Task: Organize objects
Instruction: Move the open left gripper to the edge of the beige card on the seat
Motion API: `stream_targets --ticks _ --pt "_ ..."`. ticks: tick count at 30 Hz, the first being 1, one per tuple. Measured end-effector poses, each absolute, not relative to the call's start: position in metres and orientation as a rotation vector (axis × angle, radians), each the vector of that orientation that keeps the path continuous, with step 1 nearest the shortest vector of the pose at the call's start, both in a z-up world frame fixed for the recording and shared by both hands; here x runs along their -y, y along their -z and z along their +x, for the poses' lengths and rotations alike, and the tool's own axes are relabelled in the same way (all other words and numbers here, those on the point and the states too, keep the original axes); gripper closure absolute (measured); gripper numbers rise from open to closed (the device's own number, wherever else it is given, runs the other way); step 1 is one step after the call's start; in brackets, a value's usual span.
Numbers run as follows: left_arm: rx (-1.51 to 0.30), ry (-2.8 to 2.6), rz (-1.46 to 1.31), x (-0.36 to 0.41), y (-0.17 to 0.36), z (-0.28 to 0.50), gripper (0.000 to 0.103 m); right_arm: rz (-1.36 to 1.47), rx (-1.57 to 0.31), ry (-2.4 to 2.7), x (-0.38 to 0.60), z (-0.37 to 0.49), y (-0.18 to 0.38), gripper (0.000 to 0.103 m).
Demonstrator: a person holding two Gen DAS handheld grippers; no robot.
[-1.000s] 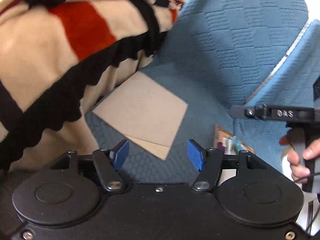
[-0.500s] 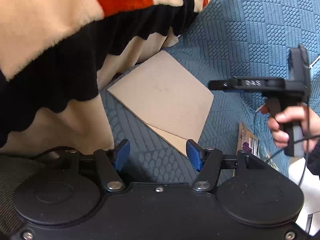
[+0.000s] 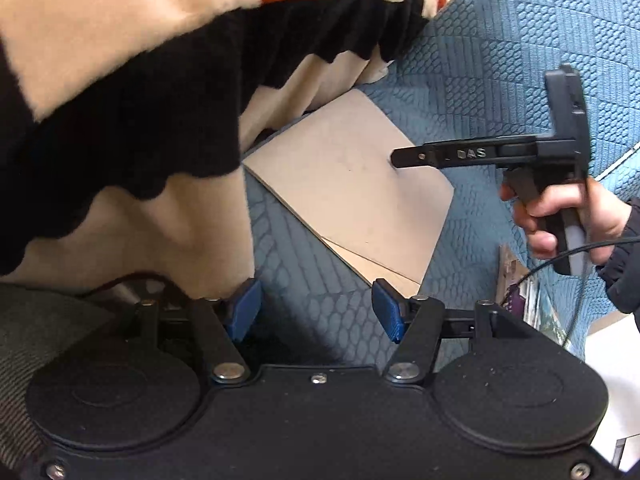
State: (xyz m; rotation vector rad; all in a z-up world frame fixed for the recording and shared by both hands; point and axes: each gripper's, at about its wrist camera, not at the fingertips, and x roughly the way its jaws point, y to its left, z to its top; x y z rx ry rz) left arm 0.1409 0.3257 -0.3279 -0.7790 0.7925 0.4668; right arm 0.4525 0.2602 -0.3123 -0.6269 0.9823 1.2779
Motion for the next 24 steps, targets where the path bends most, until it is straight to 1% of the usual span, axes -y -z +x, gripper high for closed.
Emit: stream_targets --ticks 9,13,17,19,20,22,24 --pt "-0.807 -0.474 -0.871 -0.336 0.341 0.136 0.043 -0.678 -1.016 -1.409 -0.259 0.436 0.308 0.036" --pt "-0.816 -0.462 -0.914 -0.340 0.348 0.136 0.043 -0.728 -1.002 -1.454 -0.252 0.423 0.307 0.036" --pt "-0.819 -0.441 -0.970 -0.345 0.356 0.136 0.045 -0.730 -1.021 -1.484 -0.246 0.416 0.303 0.036" --pt "-0.811 -0.423 -0.975 -0.346 0.356 0.137 0.050 -0.735 -1.022 -1.494 -0.242 0.412 0.302 0.036" --pt "-0.807 -0.408 -0.974 -0.345 0.356 0.138 0.056 -0.729 -1.026 -1.498 -0.240 0.412 0.301 0.036" --pt "-0.812 -0.399 -0.968 -0.344 0.355 0.140 0.057 -0.701 -1.057 -1.513 -0.234 0.410 0.300 0.036" --pt "-0.813 -0.403 -0.953 -0.341 0.354 0.142 0.063 -0.712 -1.041 -1.499 -0.231 0.407 0.299 0.036"
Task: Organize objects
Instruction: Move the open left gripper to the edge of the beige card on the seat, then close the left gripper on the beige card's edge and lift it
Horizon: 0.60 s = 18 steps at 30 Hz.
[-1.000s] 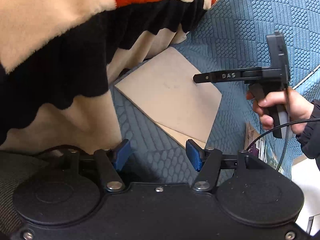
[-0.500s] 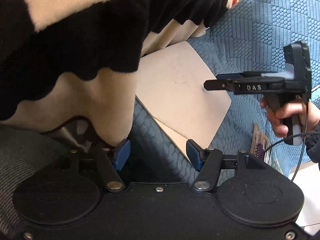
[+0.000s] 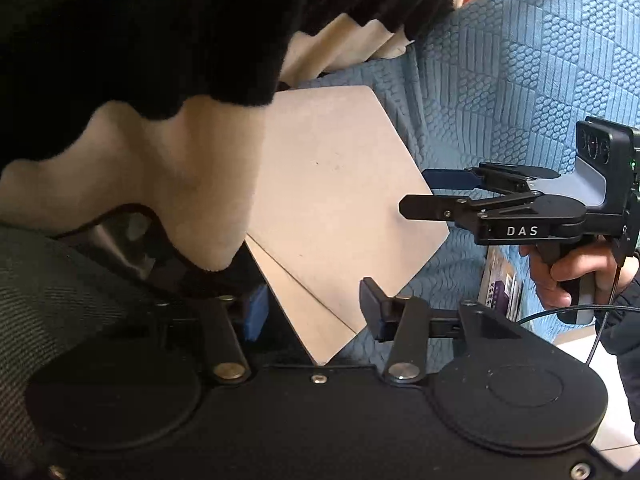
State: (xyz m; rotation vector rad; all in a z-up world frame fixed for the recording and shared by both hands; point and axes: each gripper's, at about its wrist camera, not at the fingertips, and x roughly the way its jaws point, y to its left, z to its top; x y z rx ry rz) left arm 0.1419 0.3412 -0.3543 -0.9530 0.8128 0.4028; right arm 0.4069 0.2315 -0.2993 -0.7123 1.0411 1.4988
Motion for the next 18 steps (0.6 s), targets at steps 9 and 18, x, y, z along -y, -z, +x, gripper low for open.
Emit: stream_targets --ticks 9,18 --pt "-0.836 -0.320 -1.103 -0.328 0.360 0.126 0.085 -0.627 -1.092 -1.426 -0.214 0.404 0.304 0.036" --pt "-0.859 -0.265 -1.097 -0.314 0.365 0.139 0.088 -0.305 -1.065 -1.116 -0.173 0.385 0.283 0.036"
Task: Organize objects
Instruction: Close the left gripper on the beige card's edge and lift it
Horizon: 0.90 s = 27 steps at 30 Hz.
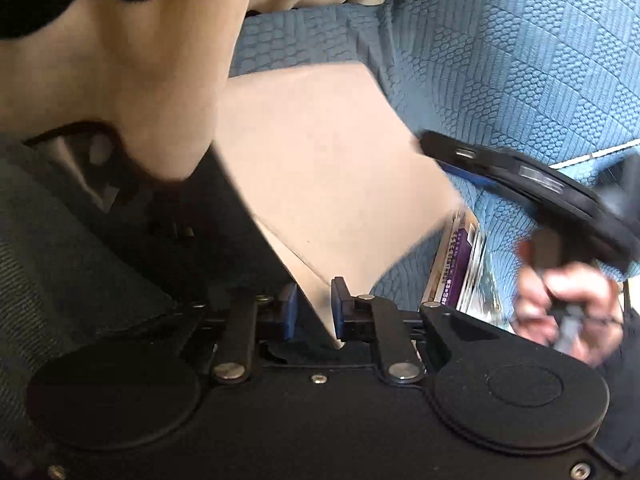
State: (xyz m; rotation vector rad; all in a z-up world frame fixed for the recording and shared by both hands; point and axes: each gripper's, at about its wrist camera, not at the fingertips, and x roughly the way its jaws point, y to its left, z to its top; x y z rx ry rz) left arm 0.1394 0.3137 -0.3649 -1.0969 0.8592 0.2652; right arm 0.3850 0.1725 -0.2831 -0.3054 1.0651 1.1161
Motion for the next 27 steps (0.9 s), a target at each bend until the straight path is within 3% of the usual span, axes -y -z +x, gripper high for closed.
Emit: stream_targets --ticks 8,15,18,27 --pt "-0.861 -0.277 -1.190 -0.321 0.381 0.131 0.086 0.137 -1.094 -0.906 -0.074 0.355 0.255 0.036" --pt "-0.867 -0.256 -1.142 -0.312 0.378 0.132 0.087 0.180 -1.012 -0.826 -0.049 0.337 0.242 0.035" --pt "-0.859 -0.258 -1.159 -0.311 0.375 0.129 0.095 0.229 -1.004 -0.826 -0.037 0.324 0.232 0.036" --pt "-0.826 -0.268 -1.144 -0.287 0.351 0.113 0.099 0.539 -1.240 -0.769 -0.023 0.238 0.270 0.036"
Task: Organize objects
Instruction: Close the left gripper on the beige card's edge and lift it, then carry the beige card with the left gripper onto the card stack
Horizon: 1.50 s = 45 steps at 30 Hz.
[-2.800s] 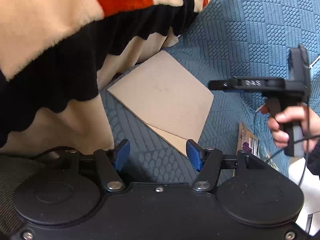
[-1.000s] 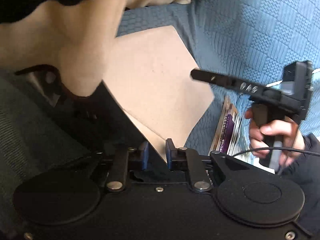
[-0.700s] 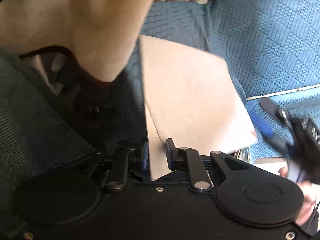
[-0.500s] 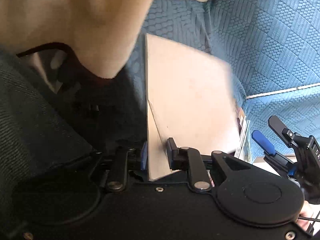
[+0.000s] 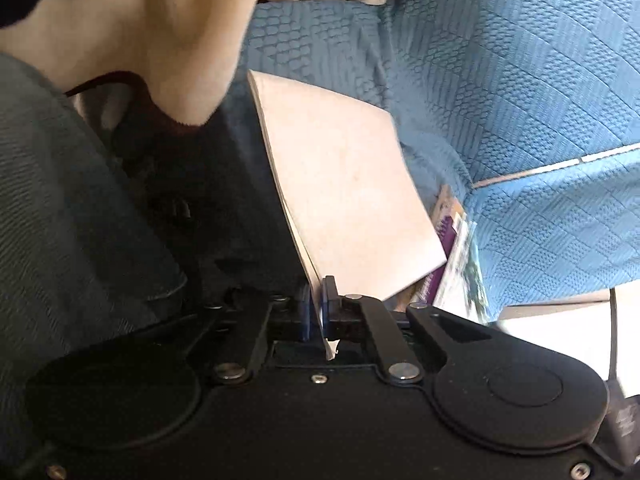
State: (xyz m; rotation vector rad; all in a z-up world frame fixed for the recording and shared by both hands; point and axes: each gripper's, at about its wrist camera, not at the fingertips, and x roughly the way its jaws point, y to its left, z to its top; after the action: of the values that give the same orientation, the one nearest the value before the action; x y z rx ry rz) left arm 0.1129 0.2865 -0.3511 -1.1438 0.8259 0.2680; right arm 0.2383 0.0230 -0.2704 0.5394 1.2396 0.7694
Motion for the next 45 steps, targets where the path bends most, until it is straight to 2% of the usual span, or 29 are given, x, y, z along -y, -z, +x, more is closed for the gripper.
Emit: stream_targets --ticks 6,12,14,16,17,21,22,25,27,31,38,45 --pt "-0.823 -0.278 -1.142 -0.266 0.339 0.098 0.099 0.801 -1.330 -0.630 0.001 0.212 0.317 0.036" --pt "-0.821 -0.262 -1.145 -0.256 0.334 0.088 0.099 0.949 -1.353 -0.538 0.004 0.212 0.358 0.037" --pt "-0.828 -0.249 -1.146 -0.254 0.333 0.086 0.099 0.973 -1.361 -0.527 -0.001 0.213 0.366 0.042" --pt "-0.838 -0.246 -1.142 -0.253 0.333 0.085 0.099 0.997 -1.359 -0.540 -0.005 0.214 0.371 0.059" --pt "-0.843 -0.251 -1.140 -0.253 0.334 0.084 0.098 0.995 -1.355 -0.544 -0.007 0.216 0.370 0.064" --pt "-0.835 -0.249 -1.197 -0.264 0.339 0.082 0.089 0.941 -1.333 -0.555 -0.011 0.219 0.362 0.092" --pt "-0.838 -0.236 -1.226 -0.268 0.342 0.081 0.088 0.931 -1.328 -0.564 -0.011 0.220 0.360 0.094" --pt "-0.815 -0.262 -1.281 -0.283 0.346 0.073 0.078 0.909 -1.312 -0.582 -0.009 0.222 0.354 0.096" --pt "-0.767 -0.295 -1.310 -0.293 0.346 0.066 0.068 0.889 -1.304 -0.581 -0.009 0.224 0.348 0.099" --pt "-0.738 -0.342 -1.260 -0.310 0.334 0.064 0.060 0.890 -1.307 -0.564 -0.003 0.225 0.346 0.099" --pt "-0.789 -0.394 -1.138 -0.341 0.332 0.076 0.056 0.885 -1.316 -0.556 0.003 0.225 0.345 0.099" --pt "-0.930 -0.343 -1.028 -0.347 0.351 0.109 0.056 0.895 -1.321 -0.553 0.003 0.227 0.345 0.099"
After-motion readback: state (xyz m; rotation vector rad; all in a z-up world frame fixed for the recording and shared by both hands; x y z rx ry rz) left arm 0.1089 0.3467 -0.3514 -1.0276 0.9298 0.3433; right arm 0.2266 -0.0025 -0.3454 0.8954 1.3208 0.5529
